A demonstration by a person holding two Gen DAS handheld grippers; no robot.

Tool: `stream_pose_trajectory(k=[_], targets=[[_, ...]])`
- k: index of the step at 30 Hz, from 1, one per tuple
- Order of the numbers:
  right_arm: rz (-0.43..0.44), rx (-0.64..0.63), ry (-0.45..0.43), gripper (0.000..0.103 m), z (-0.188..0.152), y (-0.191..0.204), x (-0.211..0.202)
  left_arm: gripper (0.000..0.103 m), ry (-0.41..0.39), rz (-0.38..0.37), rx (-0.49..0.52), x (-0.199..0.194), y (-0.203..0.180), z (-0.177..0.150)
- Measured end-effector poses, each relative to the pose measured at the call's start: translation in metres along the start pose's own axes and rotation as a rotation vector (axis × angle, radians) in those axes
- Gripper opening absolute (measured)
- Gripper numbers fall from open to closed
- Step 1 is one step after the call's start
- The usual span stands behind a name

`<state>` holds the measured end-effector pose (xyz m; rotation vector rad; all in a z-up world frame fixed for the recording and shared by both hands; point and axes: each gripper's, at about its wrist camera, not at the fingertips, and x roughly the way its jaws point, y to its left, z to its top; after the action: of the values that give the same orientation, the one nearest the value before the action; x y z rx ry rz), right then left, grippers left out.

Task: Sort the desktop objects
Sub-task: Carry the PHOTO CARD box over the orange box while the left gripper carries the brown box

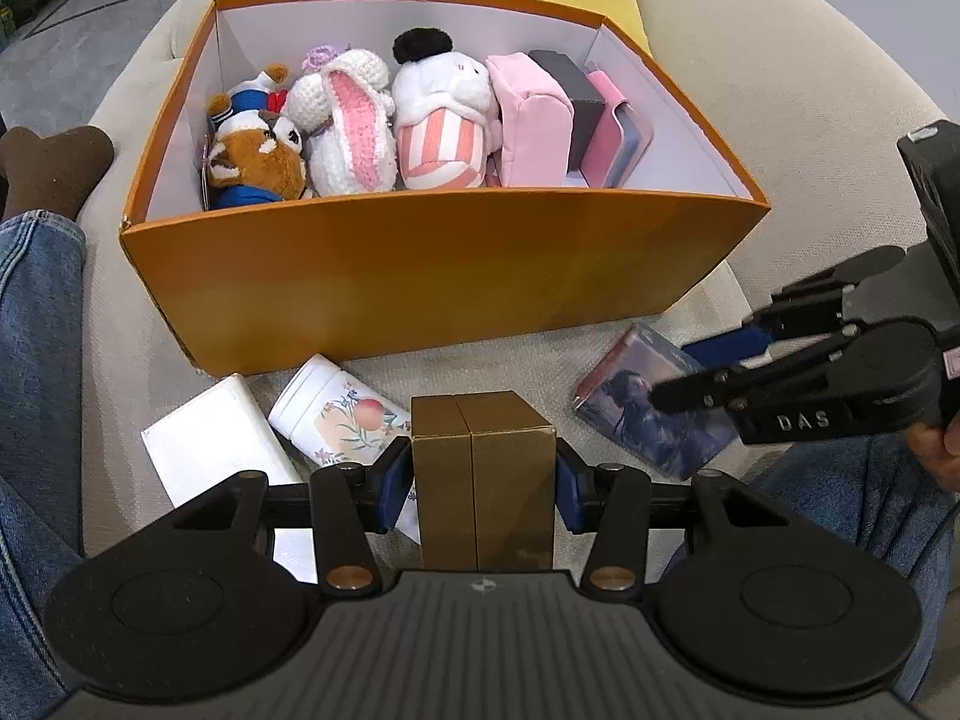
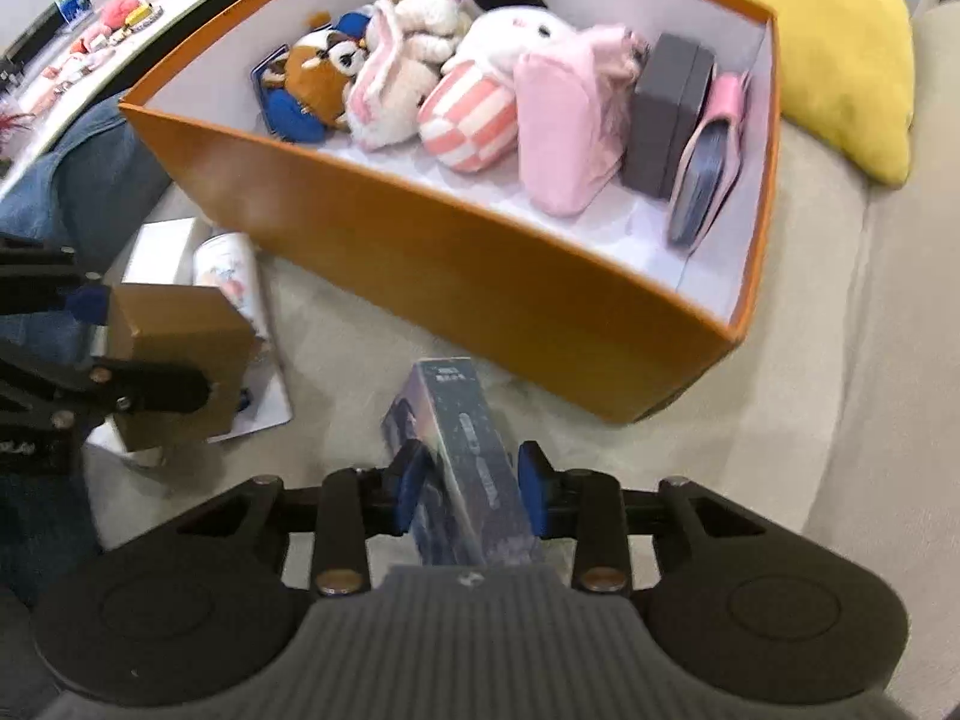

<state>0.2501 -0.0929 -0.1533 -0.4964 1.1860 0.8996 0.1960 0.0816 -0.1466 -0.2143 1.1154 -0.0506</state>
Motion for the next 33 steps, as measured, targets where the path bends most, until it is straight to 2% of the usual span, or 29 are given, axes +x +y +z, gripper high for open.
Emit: stream_pose_trajectory(k=[5,11,14,18,23,25,28,33], targets=[[0.006,-0.026,0.007,0.032,0.0,0.006,0.004,0.055,-0.002,-0.006,-0.004,-0.002,0.0,-0.001],[0.029,0.005,0.004,0.024,-0.002,0.014,-0.002,0.055,-0.031,-0.032,0.01,-0.022,-0.005,0.0],[0.025,0.032,-0.048,0.024,-0.003,0.014,-0.031,0.055,-0.047,-0.069,0.032,-0.038,-0.009,0.006],[0.037,0.074,-0.156,0.024,0.004,0.011,-0.091,0.055,-0.095,-0.125,0.081,-0.067,-0.019,0.027],[-0.007,0.134,-0.275,0.024,0.037,-0.004,-0.141,0.055,-0.186,-0.134,0.157,-0.094,-0.034,0.071],[-0.032,0.162,-0.287,0.024,0.057,-0.013,-0.142,0.055,-0.214,-0.118,0.174,-0.094,-0.039,0.091],[-0.047,0.219,-0.268,0.024,0.086,-0.028,-0.126,0.055,-0.206,-0.118,0.169,-0.077,-0.04,0.121],[-0.078,0.284,-0.151,0.024,0.116,-0.05,-0.072,0.055,-0.139,-0.127,0.135,-0.034,-0.027,0.139]])
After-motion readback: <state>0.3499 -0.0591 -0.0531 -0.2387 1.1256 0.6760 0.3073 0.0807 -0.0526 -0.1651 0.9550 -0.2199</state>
